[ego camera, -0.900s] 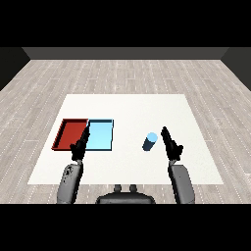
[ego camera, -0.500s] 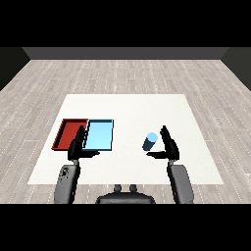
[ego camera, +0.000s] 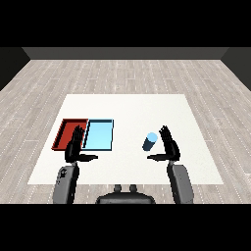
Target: Pick the blue can and put it in the blue box
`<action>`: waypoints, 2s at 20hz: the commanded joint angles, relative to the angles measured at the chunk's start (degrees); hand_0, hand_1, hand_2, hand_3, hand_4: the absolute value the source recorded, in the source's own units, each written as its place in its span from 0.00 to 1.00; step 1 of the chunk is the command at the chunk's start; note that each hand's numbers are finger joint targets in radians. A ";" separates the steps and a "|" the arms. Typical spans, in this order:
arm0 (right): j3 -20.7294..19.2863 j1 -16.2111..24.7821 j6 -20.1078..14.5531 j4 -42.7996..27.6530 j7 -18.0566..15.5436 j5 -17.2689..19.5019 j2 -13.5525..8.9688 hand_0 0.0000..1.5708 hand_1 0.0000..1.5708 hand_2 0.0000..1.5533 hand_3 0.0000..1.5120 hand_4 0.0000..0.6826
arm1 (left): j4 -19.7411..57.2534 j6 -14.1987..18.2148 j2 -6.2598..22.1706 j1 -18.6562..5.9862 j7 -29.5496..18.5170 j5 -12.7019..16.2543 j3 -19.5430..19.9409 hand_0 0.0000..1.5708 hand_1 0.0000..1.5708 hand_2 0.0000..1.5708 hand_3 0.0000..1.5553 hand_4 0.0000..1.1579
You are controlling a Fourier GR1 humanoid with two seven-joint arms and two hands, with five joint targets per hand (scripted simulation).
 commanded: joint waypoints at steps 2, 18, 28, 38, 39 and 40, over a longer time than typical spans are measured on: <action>1.40 0.87 -0.11 1.91 -3.89 0.96 1.88 0.00 0.00 0.00 0.00 0.00 | 4.21 -0.59 0.29 -2.66 -3.02 0.27 1.47 0.00 0.00 0.00 0.00 0.00; -7.89 -7.59 1.31 14.41 -1.84 -5.04 -2.83 0.00 0.00 0.00 0.00 0.00 | 0.81 -0.25 -1.33 0.24 -1.50 0.49 0.06 0.00 0.00 0.00 0.00 0.00; -6.98 -16.63 -2.96 28.27 -4.14 -2.98 -0.36 0.00 0.00 0.00 0.00 0.00 | -2.01 1.22 -2.41 1.14 0.03 0.36 -0.60 0.00 0.00 0.00 0.00 0.00; -7.92 -21.09 -0.90 41.12 -9.60 -6.00 -1.18 0.00 0.00 0.00 0.00 0.00 | -1.88 0.02 -1.91 0.04 0.52 1.02 -0.70 0.00 0.00 0.00 0.00 0.00; -6.26 -19.53 -3.48 37.42 -7.64 -5.84 1.02 0.00 0.00 0.00 0.00 0.00 | -1.81 -0.66 -1.83 2.55 -1.47 0.78 -0.62 0.00 0.00 0.00 0.00 0.00; -5.69 -19.69 -4.40 38.20 -8.83 -5.26 1.80 0.00 0.00 0.00 0.00 0.00 | -0.46 -0.28 -1.17 0.16 -0.80 1.16 0.51 0.00 0.00 0.00 0.00 0.00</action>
